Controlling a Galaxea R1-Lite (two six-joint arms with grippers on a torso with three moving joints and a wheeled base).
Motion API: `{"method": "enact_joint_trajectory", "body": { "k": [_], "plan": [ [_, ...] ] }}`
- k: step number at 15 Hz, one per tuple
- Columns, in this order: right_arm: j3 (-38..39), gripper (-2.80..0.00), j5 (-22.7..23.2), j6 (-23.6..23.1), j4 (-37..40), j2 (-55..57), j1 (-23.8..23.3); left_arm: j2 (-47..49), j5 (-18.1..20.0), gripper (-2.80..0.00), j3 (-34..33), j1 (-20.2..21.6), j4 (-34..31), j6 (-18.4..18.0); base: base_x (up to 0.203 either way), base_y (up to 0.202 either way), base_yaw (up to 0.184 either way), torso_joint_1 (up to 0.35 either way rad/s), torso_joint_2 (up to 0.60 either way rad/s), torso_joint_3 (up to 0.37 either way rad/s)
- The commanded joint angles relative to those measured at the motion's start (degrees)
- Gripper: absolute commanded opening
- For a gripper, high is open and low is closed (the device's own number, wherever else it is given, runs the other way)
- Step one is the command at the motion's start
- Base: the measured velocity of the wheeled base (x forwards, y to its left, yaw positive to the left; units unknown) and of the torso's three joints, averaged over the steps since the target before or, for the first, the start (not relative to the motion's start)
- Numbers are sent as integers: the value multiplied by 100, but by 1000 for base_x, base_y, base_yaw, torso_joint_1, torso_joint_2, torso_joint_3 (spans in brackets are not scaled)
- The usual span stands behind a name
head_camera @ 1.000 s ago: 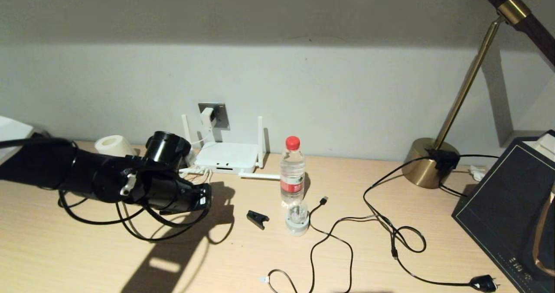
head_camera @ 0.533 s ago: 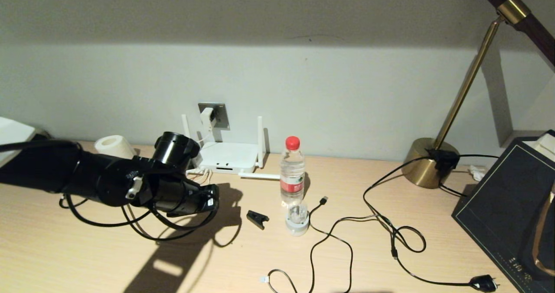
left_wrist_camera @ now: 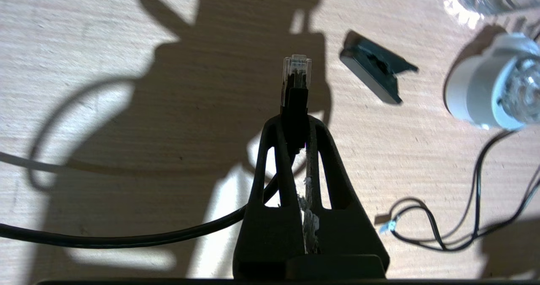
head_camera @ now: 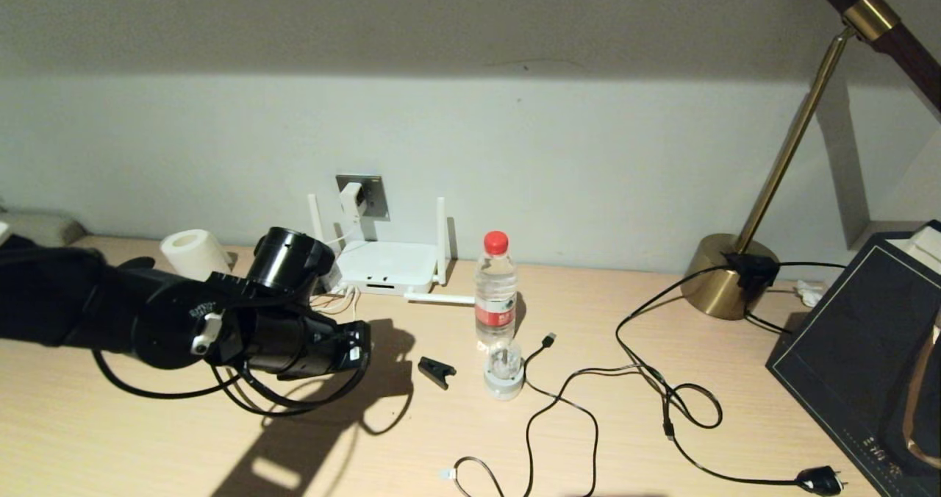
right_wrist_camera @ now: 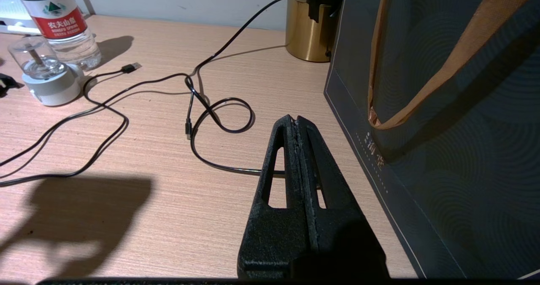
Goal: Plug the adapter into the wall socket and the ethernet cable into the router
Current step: Hand it to the other hand
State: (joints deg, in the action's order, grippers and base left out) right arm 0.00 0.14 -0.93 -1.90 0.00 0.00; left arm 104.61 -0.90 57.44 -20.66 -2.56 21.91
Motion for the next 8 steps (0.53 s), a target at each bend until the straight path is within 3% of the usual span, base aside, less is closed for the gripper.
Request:
{"method": "enact_joint_trajectory", "body": {
  "k": [1,8],
  "plan": [
    [53,-280,4,-4,-3,0,0,-54,2,-280,-58,-78,1,15,0,0,0,0,0,0],
    [53,-280,4,-4,-3,0,0,-160,-15,-280,-90,-149,-8,16,0,0,0,0,0,0]
  ]
}}
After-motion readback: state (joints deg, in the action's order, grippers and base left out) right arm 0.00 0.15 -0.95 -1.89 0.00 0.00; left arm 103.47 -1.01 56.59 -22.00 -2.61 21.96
